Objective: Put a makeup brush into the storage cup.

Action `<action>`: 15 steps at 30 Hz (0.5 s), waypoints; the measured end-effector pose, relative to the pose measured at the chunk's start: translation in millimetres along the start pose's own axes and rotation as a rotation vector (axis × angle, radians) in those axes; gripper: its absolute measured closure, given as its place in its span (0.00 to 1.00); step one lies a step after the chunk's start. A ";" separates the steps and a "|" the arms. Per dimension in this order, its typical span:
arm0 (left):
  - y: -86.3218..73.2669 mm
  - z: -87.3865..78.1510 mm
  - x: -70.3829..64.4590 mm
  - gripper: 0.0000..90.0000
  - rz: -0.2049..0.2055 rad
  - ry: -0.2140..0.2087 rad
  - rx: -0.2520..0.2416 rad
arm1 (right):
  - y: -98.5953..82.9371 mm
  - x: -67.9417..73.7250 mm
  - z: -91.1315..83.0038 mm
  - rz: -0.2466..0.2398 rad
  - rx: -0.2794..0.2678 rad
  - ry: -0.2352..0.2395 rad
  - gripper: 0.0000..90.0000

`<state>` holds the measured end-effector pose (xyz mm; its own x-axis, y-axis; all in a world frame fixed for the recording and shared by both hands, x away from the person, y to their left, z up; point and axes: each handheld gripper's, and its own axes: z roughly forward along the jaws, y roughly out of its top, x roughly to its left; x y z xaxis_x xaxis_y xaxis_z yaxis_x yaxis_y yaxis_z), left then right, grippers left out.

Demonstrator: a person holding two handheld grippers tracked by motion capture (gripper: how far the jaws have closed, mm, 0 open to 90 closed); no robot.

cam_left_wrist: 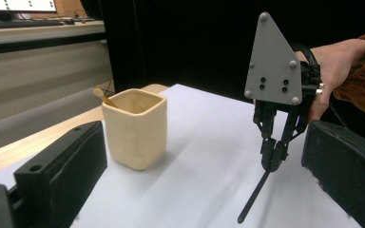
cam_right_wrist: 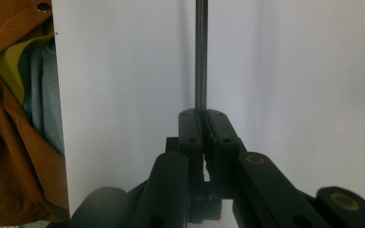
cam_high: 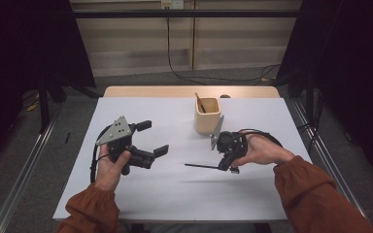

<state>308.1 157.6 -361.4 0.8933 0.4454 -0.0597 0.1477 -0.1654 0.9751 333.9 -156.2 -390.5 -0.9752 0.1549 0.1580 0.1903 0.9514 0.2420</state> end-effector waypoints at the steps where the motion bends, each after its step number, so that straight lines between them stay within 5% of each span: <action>1: 1.0 1.8 -0.3 0.01 0.005 0.000 0.003 | 0.0 0.1 -0.2 0.001 0.000 0.001 0.96; 15: 14.6 42.1 -6.7 0.02 0.047 -0.109 0.068 | 1.2 0.9 1.1 -0.009 0.005 0.012 0.96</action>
<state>322.1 115.2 -355.7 0.9402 0.3383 -0.0408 0.1297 -0.2445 0.9609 333.1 -154.6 -391.1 -0.9755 0.1433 0.1672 0.1811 0.9540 0.2391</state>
